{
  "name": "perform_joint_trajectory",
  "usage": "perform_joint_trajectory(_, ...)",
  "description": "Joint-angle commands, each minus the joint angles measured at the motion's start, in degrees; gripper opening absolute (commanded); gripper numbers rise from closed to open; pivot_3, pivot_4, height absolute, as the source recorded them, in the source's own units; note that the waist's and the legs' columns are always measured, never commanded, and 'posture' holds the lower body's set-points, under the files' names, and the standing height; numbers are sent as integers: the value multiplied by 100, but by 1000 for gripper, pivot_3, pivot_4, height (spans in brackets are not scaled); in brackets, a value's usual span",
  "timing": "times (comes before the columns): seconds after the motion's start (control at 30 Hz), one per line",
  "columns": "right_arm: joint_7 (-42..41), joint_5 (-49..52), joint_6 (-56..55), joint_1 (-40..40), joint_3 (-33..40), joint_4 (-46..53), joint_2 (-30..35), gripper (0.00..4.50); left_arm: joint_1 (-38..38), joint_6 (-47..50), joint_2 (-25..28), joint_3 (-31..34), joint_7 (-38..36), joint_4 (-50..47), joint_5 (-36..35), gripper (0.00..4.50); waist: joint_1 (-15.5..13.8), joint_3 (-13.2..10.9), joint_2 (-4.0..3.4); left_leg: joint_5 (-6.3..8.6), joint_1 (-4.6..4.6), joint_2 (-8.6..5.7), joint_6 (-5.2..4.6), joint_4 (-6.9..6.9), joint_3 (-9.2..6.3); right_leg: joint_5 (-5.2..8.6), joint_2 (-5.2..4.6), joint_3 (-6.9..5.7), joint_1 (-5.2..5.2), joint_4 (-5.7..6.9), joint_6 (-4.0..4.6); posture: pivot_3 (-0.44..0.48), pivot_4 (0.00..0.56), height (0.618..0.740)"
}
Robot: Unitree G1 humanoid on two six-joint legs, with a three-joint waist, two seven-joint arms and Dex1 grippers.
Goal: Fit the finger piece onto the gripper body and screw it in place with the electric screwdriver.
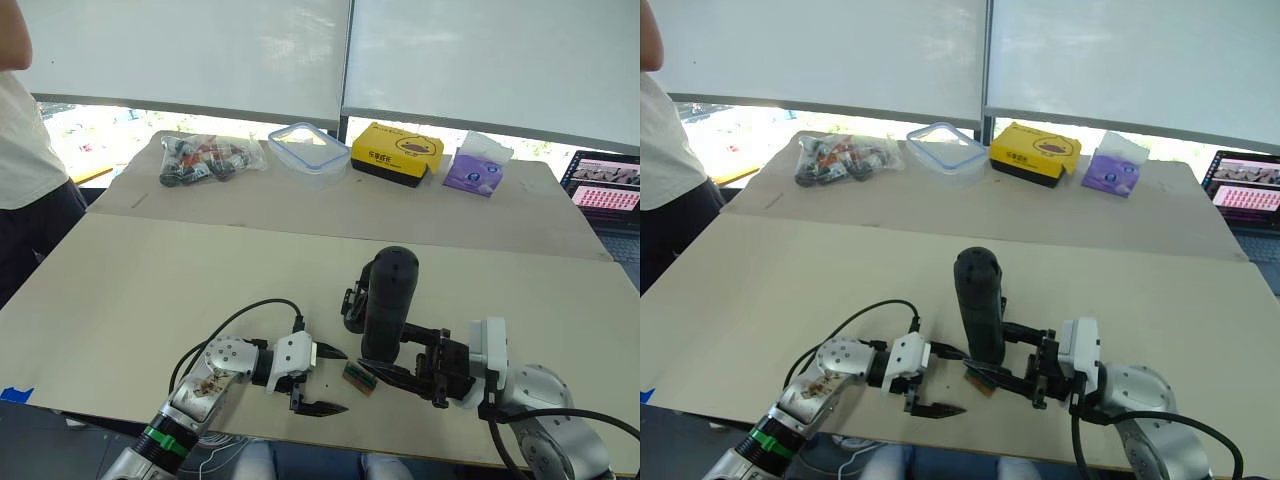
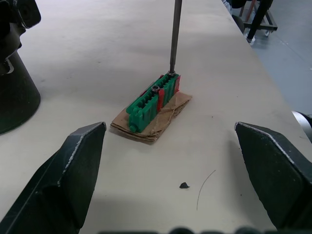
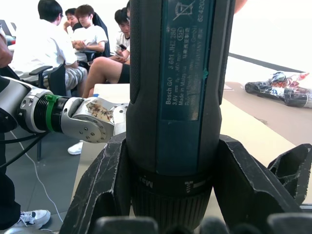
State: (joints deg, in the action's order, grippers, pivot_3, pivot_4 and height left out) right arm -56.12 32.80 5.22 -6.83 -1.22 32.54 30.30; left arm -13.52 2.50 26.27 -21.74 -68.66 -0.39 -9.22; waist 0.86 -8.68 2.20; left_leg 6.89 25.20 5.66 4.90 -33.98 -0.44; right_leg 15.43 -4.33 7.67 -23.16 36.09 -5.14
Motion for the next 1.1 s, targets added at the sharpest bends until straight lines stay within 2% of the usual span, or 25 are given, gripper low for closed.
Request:
perform_joint_trajectory(0.03,18,35,-152,32,36,90,-33,1924,53,109,-24,-88,42,170,28,4500,0,0,0,0,0,0,0,0,0,0,0,0,0,0,0,0,150,740)
perform_joint_trajectory(0.53,114,532,112,216,350,403,126,1924,47,-8,-12,133,1,188,-154,4500,2,0,0,0,0,0,0,0,0,0,0,0,1,1,0,0,150,740)
perform_joint_trajectory(0.9,713,1380,713,442,1017,991,479,1924,-12,-357,-26,862,-476,185,-1202,4500,12,-5,6,-9,8,0,-15,5,0,-3,0,0,1,3,3,0,150,740)
perform_joint_trajectory(1.0,962,1670,856,544,1389,1047,611,1924,31,154,169,1090,-818,-246,-1851,4500,13,-7,9,-9,10,0,-14,6,0,-3,0,0,0,3,3,0,150,740)
perform_joint_trajectory(1.1,1109,1937,987,584,1739,1091,777,1924,11,514,298,1299,-823,-568,-2221,4500,15,-9,9,-10,10,0,-15,7,0,-3,0,0,0,3,3,0,150,740)
